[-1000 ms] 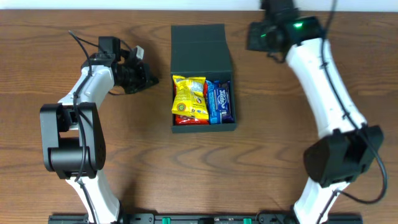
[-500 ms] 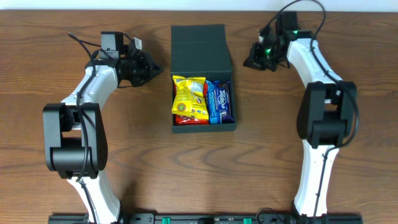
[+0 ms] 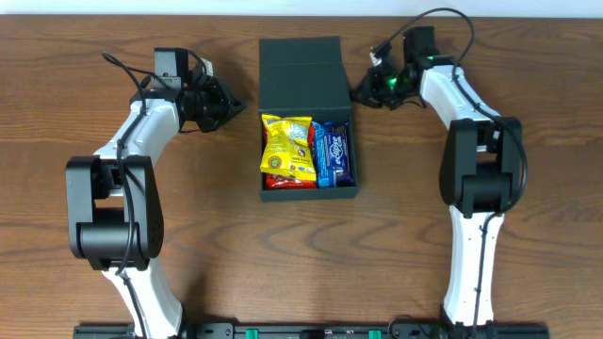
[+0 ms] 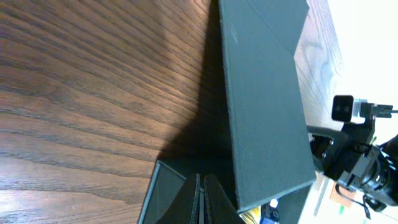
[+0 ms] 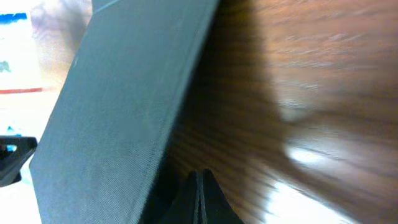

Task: Pack container
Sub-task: 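Release the tin and raise both grippers to the box lid's back edge, then push the lid forward with both grippers to close the box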

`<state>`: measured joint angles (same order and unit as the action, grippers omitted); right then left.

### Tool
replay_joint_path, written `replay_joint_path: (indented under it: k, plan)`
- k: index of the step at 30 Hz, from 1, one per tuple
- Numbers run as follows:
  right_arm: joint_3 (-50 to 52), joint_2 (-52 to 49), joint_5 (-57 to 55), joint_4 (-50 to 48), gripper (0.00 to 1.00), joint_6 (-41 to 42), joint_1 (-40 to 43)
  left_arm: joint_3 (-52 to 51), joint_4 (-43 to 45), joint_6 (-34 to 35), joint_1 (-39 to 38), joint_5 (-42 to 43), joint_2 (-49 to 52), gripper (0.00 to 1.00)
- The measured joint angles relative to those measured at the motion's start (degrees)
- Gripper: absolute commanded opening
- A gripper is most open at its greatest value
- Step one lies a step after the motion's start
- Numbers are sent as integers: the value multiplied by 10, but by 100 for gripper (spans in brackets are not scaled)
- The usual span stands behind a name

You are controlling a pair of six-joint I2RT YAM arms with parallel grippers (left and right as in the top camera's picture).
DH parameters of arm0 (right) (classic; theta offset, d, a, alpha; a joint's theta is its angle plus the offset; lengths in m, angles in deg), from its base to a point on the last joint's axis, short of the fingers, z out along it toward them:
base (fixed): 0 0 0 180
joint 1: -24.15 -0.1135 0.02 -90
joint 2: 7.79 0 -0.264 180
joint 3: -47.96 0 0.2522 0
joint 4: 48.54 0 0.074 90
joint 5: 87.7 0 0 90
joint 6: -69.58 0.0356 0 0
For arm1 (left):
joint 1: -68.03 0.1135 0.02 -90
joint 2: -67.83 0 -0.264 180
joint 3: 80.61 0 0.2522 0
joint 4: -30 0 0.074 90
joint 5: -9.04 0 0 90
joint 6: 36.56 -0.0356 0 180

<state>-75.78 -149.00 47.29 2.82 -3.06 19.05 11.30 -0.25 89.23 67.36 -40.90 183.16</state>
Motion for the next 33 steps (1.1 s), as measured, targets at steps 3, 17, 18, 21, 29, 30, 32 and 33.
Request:
replay_joint_path:
  k: [3,17,18,21,29,30,32,33]
  plan:
    - [0,-7,5,0,1,10,-7,0,-5,5,0,-17,0,6]
    - [1,-28,109,-137,2,40,-12,0,-11,15,0,-42,0,6]
    - [1,-28,120,-148,1,40,-12,0,-11,15,0,-43,0,6]
    - [2,-28,172,-190,1,41,-12,0,-13,15,0,-51,0,6]
    - [2,-28,238,-206,1,45,-12,0,-37,21,0,-97,1,6]
    - [2,-28,243,-207,2,46,-13,0,-37,26,0,-101,3,6]
    - [2,-28,250,-206,1,46,-16,0,-30,35,0,-102,11,6]
    - [2,-28,252,-206,1,46,-16,0,-19,40,0,-99,18,6]
